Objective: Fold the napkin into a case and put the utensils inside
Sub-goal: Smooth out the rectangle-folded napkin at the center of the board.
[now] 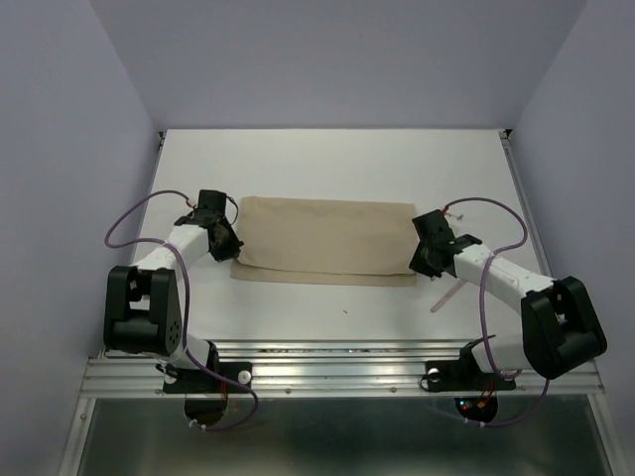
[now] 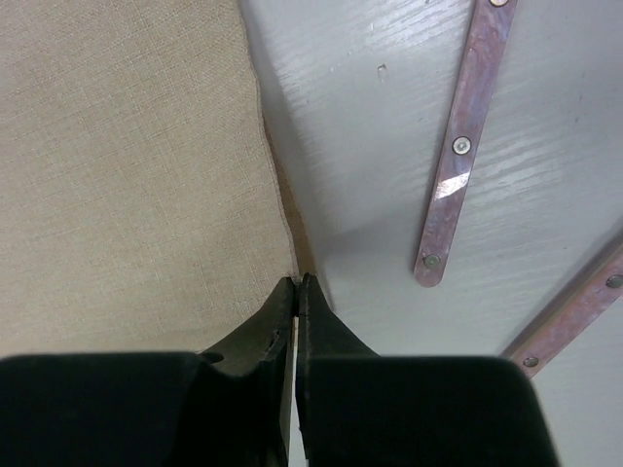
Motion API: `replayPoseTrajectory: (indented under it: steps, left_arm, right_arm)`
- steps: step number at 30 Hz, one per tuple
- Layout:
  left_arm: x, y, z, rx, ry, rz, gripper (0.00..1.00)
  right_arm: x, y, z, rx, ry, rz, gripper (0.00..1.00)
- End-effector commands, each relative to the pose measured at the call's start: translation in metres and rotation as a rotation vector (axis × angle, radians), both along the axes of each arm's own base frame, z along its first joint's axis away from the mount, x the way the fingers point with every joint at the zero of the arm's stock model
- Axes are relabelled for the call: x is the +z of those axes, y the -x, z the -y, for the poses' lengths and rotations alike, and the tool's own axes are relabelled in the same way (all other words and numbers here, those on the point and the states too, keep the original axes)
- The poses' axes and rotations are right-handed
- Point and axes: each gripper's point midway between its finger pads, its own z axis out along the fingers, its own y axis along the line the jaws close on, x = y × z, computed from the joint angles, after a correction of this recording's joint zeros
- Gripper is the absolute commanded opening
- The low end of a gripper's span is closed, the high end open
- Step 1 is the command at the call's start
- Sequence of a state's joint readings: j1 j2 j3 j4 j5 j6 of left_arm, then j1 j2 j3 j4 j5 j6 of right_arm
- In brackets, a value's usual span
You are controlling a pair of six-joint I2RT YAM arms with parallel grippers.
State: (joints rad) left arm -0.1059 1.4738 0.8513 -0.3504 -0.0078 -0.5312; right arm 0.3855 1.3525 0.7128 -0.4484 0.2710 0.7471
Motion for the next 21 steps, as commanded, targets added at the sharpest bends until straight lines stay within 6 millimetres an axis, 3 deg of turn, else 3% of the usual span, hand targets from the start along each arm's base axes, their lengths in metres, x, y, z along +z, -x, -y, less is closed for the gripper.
replayPoseTrajectory:
  steps: [1, 4, 14, 18, 21]
  left_arm:
    - [0.029, -0.013, 0.002, -0.018, -0.006, 0.074, 0.0]
    - [0.041, -0.017, 0.002, -0.022, -0.006, 0.097, 0.0]
    - [0.074, -0.022, 0.003, -0.02, 0.006, 0.159, 0.0]
    - [0.081, -0.017, 0.001, -0.018, 0.01, 0.174, 0.0]
    - [0.073, -0.008, 0.0, -0.02, 0.006, 0.154, 0.0]
  right_arm:
    - [0.032, -0.018, 0.003, 0.003, 0.022, 0.077, 0.01]
    - [0.051, -0.026, -0.002, 0.026, 0.012, 0.108, 0.02]
    - [0.09, -0.024, -0.007, 0.079, -0.017, 0.161, 0.01]
    - [0.094, -0.013, -0.004, 0.081, -0.019, 0.145, 0.01]
    - [0.09, -0.004, -0.005, 0.075, -0.044, 0.13, 0.01]
